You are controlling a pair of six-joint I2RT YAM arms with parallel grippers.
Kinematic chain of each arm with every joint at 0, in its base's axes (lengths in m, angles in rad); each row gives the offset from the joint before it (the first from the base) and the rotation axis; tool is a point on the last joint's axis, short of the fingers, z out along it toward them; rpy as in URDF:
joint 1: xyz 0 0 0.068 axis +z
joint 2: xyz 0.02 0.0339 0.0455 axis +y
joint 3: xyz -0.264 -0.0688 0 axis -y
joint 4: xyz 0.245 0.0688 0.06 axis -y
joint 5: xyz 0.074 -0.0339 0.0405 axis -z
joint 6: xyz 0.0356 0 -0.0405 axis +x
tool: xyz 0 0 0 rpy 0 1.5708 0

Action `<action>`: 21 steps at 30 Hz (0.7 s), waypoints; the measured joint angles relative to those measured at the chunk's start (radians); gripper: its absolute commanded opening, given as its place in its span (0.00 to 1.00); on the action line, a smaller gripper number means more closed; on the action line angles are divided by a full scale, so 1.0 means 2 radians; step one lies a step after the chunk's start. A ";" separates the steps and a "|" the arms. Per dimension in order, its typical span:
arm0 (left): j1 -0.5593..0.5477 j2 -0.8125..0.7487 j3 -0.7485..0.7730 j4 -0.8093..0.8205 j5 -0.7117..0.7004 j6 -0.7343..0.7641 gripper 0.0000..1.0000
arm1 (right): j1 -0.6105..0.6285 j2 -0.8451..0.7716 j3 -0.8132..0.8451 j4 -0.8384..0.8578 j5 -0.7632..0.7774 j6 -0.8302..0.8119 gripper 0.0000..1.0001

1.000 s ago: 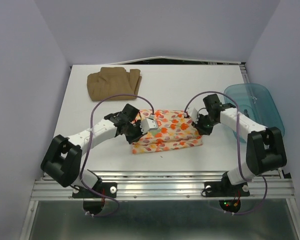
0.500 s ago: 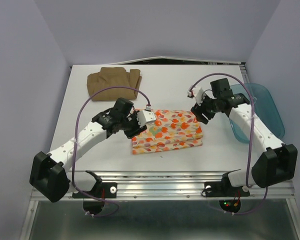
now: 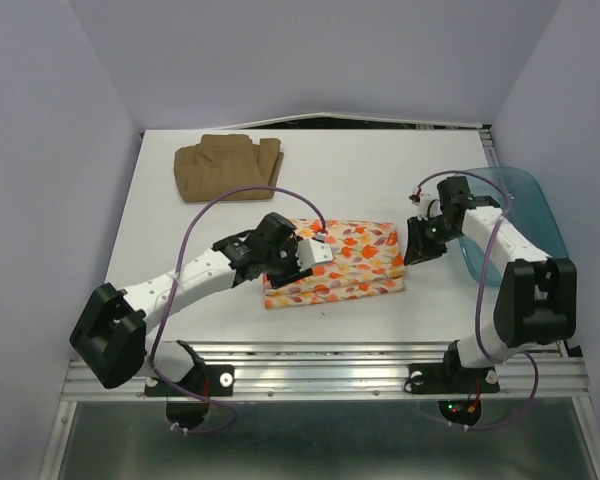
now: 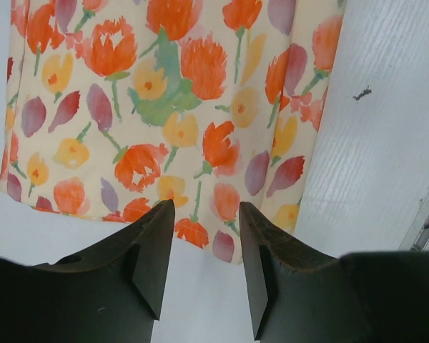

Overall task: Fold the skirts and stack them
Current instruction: Fold the skirt

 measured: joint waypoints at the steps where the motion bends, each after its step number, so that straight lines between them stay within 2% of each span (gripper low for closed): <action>1: -0.004 0.003 0.000 0.005 -0.004 -0.002 0.53 | -0.001 0.008 0.000 0.001 -0.002 0.011 0.28; 3: -0.014 0.011 0.000 0.017 -0.011 -0.004 0.53 | 0.000 0.030 0.000 0.002 -0.009 0.034 0.39; 4: -0.018 0.015 0.000 0.020 -0.013 -0.006 0.53 | 0.000 0.050 0.000 0.004 -0.013 0.045 0.48; 6: -0.026 0.027 0.000 0.026 -0.016 -0.008 0.53 | 0.000 0.076 0.000 0.006 -0.018 0.056 0.51; 12: -0.031 0.043 0.000 0.031 -0.019 -0.016 0.52 | 0.000 0.119 -0.001 0.010 -0.040 0.070 0.43; 21: -0.032 0.064 0.000 0.034 -0.016 -0.008 0.47 | 0.000 0.138 0.002 0.012 -0.060 0.063 0.48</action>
